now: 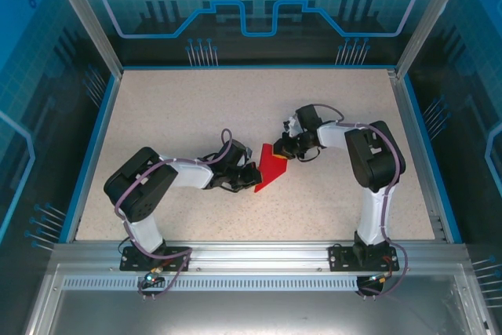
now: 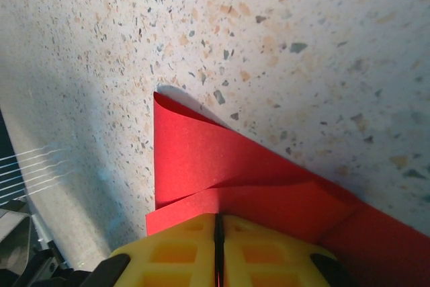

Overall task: Fold a paper plane with a square sheet of paper (pick it up from the middle)
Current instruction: Fourth fold the wing at the center of the table.

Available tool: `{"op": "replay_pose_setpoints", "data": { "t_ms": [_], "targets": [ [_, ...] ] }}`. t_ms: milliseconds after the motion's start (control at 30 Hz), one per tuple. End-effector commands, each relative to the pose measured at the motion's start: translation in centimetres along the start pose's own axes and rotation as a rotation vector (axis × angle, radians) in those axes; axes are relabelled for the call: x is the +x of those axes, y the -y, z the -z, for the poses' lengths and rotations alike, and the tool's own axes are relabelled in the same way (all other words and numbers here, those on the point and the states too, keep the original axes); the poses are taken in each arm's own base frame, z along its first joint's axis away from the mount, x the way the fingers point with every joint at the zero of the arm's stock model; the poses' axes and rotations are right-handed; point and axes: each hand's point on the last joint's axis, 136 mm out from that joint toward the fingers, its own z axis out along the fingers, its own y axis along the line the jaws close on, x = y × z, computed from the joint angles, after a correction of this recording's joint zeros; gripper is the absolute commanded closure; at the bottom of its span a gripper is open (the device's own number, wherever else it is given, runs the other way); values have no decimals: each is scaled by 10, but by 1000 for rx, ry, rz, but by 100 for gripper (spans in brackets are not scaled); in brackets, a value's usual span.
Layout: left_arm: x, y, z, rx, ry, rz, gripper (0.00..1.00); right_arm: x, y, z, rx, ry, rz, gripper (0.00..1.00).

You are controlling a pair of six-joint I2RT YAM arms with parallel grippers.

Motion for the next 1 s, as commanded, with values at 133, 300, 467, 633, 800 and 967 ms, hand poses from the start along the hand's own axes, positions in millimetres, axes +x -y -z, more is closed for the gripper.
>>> {"op": "replay_pose_setpoints", "data": {
  "t_ms": [133, 300, 467, 633, 800, 967],
  "targets": [
    [54, -98, 2, -314, -143, 105, 100, -37, 40, 8, 87, 95, -52, 90],
    [54, -98, 2, -314, -145, 105, 100, -45, 45, 14, 100, 106, -67, 89],
    [54, -97, 2, -311, -146, 106, 100, -51, 56, 17, 122, 115, -100, 89],
    [54, -96, 2, -304, -147, 103, 100, -59, 66, 20, 121, 129, -141, 88],
    [55, -97, 2, -305, -149, 106, 100, -67, 69, 26, 129, 137, -159, 88],
    [54, -96, 2, -301, -146, 104, 100, -72, 63, 33, 134, 142, -147, 88]
  ]
}}
